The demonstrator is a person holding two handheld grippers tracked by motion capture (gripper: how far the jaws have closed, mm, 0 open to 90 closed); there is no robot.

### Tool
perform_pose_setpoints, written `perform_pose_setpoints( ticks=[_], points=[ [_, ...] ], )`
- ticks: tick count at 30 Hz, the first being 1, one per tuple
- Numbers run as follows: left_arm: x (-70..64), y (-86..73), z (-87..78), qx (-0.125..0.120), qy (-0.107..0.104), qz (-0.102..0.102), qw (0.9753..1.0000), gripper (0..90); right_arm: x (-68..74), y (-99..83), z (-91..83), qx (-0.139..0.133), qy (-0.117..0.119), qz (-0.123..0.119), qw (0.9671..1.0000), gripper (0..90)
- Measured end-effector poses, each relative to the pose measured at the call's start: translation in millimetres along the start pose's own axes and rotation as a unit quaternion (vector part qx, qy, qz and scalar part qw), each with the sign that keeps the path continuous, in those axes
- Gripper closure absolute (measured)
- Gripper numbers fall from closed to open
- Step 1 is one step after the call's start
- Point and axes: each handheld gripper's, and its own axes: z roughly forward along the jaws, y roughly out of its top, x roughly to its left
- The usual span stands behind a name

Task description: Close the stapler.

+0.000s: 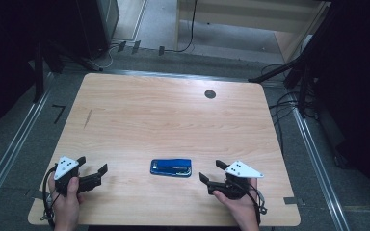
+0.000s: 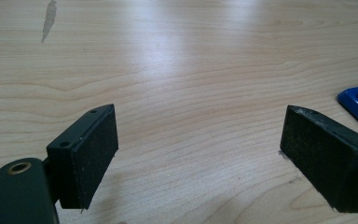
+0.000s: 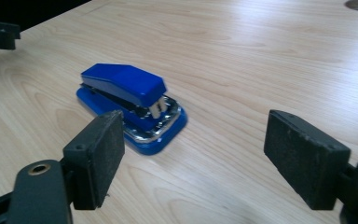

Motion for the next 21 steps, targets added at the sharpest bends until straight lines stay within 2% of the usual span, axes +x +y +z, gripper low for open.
perform_pose_setpoints(
  ticks=[9,13,21],
  points=[
    [-0.9,0.1,0.2,0.003,0.000,0.002,1.0000,11.3,-20.3,-4.6,-16.5,-0.009,-0.030,0.018,0.9994,17.2],
    [-1.0,0.2,0.5,0.004,0.001,0.002,1.0000,12.1,-29.6,-8.4,-23.0,-0.007,-0.036,0.018,0.9992,16.4],
    [-1.0,0.3,0.7,0.005,0.001,0.002,1.0000,12.4,-50.1,-15.7,-37.7,-0.009,-0.061,0.036,0.9974,16.0]
  ],
)
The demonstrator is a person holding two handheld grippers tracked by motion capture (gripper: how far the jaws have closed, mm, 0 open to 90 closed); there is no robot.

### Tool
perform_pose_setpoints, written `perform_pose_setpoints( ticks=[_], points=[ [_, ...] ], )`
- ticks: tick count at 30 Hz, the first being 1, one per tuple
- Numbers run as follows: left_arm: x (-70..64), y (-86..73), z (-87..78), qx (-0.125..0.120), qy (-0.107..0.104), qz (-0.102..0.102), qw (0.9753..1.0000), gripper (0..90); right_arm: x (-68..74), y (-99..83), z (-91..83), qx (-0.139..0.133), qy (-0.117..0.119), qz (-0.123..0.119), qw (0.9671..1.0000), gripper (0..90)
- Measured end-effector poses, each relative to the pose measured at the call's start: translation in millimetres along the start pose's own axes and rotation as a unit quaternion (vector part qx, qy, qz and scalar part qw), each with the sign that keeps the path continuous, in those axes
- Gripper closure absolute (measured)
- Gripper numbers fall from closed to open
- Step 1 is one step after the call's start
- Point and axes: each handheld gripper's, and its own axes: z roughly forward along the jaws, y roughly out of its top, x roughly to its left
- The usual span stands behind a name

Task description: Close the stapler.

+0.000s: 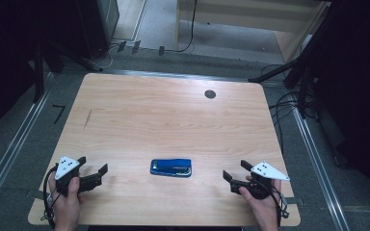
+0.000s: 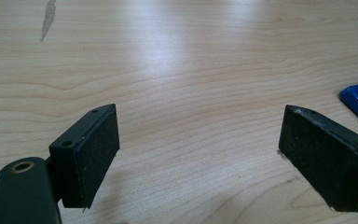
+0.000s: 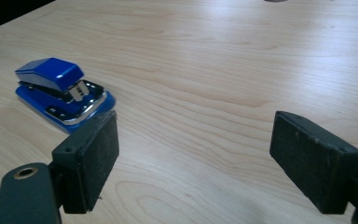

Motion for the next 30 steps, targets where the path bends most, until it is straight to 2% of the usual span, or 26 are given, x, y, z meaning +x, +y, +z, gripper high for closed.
perform_pose_setpoints(
  ticks=[10,19,30],
  points=[
    [0.0,0.0,0.1,0.000,0.000,-0.001,1.0000,12.9,-19.0,-4.8,-12.5,-0.003,-0.019,0.015,0.9997,14.9],
    [-0.2,0.0,0.2,0.000,0.002,0.001,1.0000,13.0,-41.7,-14.8,-30.8,-0.006,-0.044,0.033,0.9985,14.9],
    [-0.7,0.1,0.2,0.001,0.004,0.004,1.0000,13.1,-59.8,-24.8,-51.9,-0.009,-0.065,0.047,0.9967,14.9]
  ],
)
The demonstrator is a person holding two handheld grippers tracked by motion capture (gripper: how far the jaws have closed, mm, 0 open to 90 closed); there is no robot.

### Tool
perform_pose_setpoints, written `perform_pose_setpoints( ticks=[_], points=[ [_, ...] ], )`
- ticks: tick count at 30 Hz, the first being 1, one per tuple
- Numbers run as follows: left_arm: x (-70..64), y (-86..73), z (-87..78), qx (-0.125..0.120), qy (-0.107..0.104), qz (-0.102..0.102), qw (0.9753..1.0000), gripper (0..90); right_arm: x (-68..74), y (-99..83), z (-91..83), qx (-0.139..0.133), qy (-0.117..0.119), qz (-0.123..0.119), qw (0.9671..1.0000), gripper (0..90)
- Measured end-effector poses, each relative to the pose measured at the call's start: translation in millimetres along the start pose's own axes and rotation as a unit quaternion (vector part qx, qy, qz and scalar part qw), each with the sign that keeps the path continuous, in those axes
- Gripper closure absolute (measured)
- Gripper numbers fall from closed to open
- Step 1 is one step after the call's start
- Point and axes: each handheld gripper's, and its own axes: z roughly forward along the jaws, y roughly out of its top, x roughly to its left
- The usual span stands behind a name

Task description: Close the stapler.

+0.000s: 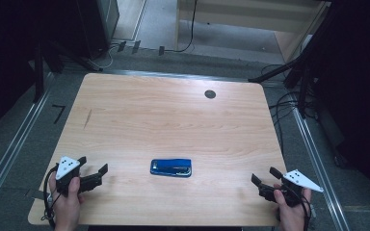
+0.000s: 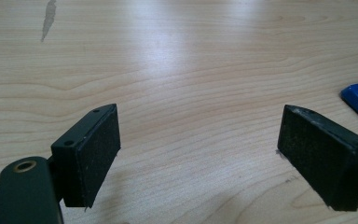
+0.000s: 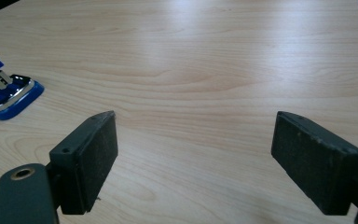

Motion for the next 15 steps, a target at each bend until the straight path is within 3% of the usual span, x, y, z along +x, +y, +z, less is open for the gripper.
perform_pose_setpoints(
  ticks=[9,15],
  points=[
    [0.1,0.1,0.4,0.001,0.000,-0.002,1.0000,13.1,-16.9,-6.9,-13.3,-0.002,-0.008,0.012,0.9999,15.2],
    [0.1,0.2,0.3,0.003,0.000,0.001,1.0000,13.1,-30.2,-13.0,-22.4,-0.005,-0.025,0.024,0.9994,15.3]
  ],
)
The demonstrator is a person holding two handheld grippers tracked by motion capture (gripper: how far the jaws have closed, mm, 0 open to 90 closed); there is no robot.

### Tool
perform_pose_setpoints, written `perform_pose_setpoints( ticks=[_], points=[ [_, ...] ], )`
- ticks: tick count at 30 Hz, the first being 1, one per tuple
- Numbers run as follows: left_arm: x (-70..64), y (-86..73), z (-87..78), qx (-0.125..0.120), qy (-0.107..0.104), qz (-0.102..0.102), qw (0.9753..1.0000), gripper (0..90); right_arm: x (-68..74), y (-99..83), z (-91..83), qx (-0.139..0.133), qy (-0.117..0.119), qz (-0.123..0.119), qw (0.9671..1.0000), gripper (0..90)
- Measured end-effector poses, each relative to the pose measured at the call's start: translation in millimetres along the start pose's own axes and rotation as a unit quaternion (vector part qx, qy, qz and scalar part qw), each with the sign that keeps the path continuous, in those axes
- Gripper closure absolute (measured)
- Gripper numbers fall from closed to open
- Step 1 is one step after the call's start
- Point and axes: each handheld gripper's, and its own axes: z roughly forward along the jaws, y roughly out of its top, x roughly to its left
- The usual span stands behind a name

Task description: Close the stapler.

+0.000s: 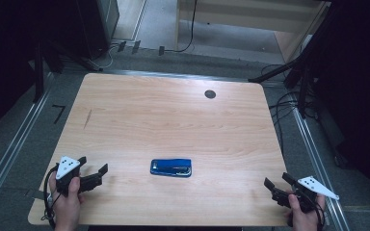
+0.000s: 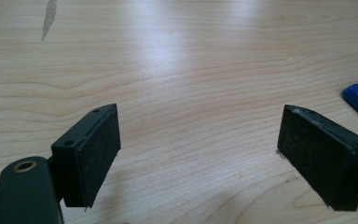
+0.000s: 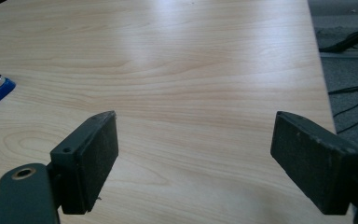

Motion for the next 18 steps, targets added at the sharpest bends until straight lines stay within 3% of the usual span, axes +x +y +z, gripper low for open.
perform_pose_setpoints(
  ticks=[18],
  points=[
    [-0.1,0.1,0.3,0.001,0.002,-0.003,1.0000,13.2,-18.3,-7.6,-6.0,-0.004,-0.025,0.010,0.9996,16.0]
  ],
)
